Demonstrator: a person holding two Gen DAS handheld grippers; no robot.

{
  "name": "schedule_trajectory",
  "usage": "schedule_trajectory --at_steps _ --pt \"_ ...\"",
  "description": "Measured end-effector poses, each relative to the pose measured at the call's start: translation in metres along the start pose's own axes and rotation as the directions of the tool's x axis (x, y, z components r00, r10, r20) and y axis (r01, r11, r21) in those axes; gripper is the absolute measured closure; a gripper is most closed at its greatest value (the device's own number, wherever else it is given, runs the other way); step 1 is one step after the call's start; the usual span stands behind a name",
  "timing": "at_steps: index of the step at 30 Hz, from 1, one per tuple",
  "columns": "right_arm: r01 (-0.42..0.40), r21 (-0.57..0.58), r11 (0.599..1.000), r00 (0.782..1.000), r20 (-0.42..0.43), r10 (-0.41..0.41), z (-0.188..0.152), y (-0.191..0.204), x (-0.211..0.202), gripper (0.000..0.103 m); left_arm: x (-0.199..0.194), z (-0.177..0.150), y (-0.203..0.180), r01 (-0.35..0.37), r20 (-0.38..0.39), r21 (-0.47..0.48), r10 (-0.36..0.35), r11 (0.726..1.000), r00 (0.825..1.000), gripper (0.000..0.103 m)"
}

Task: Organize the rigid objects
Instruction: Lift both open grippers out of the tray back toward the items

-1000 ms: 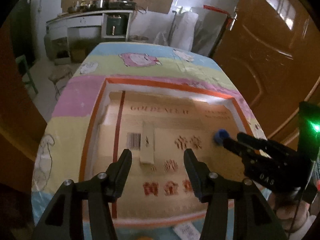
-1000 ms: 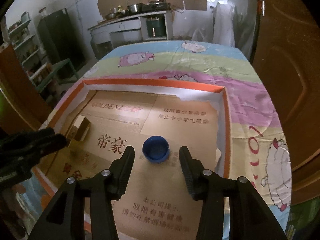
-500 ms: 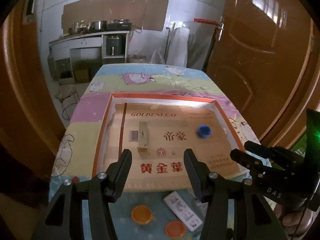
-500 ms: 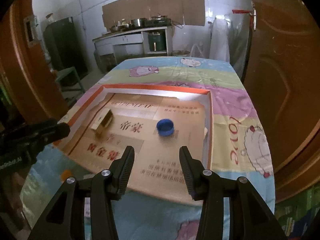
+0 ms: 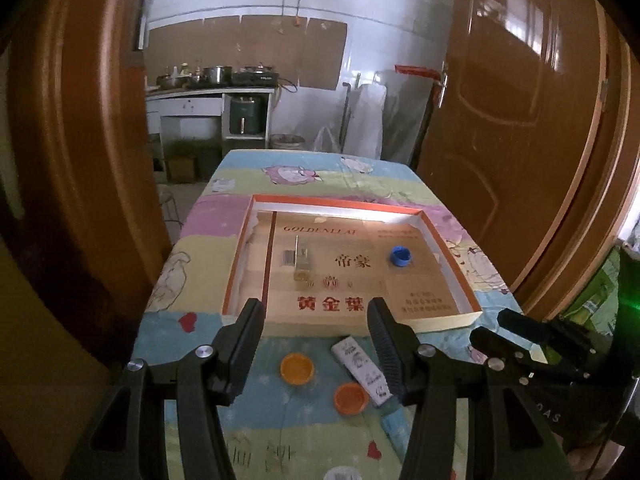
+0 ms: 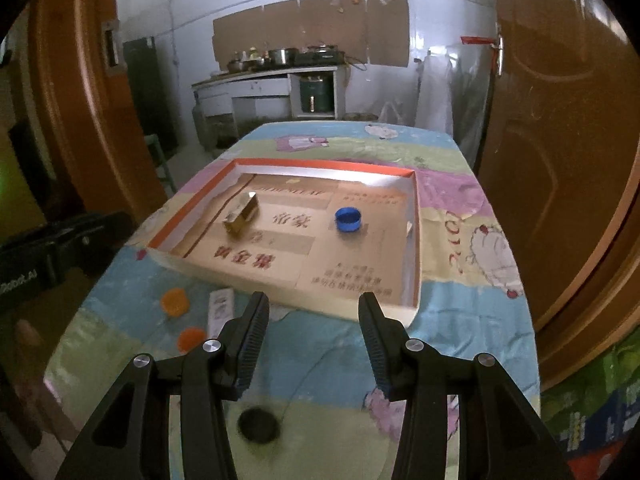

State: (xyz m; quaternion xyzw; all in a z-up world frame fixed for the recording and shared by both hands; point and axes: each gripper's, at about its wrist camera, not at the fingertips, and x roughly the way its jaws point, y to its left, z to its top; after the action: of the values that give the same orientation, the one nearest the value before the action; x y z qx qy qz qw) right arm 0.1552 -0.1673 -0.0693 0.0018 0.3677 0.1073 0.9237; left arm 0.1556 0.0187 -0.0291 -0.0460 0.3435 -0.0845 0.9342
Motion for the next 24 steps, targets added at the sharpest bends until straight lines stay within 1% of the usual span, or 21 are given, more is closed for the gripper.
schedule_trajectory --at_steps 9,13,16,20,24 --pt "-0.016 0.013 1.0 1.0 0.022 0.015 -0.026 0.011 -0.035 0.055 -0.033 -0.025 0.006 -0.034 0.038 -0.021 0.034 0.999 0.999 0.049" --pt "-0.031 -0.005 1.0 0.999 0.025 0.031 -0.042 0.018 -0.048 0.055 -0.043 -0.035 0.005 -0.025 0.049 -0.025 0.027 0.999 0.998 0.049" --pt "-0.049 -0.028 0.998 0.998 0.026 0.05 -0.057 0.025 -0.057 0.055 -0.047 -0.044 0.003 -0.012 0.043 -0.022 0.013 1.0 0.999 0.049" --pt "-0.078 -0.05 0.996 0.997 0.006 0.078 -0.076 0.036 -0.059 0.055 -0.049 -0.056 0.0 -0.04 0.032 -0.004 0.04 0.999 0.999 0.049" --pt "-0.097 -0.086 0.992 0.995 -0.025 0.095 -0.095 0.047 -0.056 0.054 -0.05 -0.068 -0.001 -0.038 0.035 -0.002 0.038 0.999 0.999 0.049"
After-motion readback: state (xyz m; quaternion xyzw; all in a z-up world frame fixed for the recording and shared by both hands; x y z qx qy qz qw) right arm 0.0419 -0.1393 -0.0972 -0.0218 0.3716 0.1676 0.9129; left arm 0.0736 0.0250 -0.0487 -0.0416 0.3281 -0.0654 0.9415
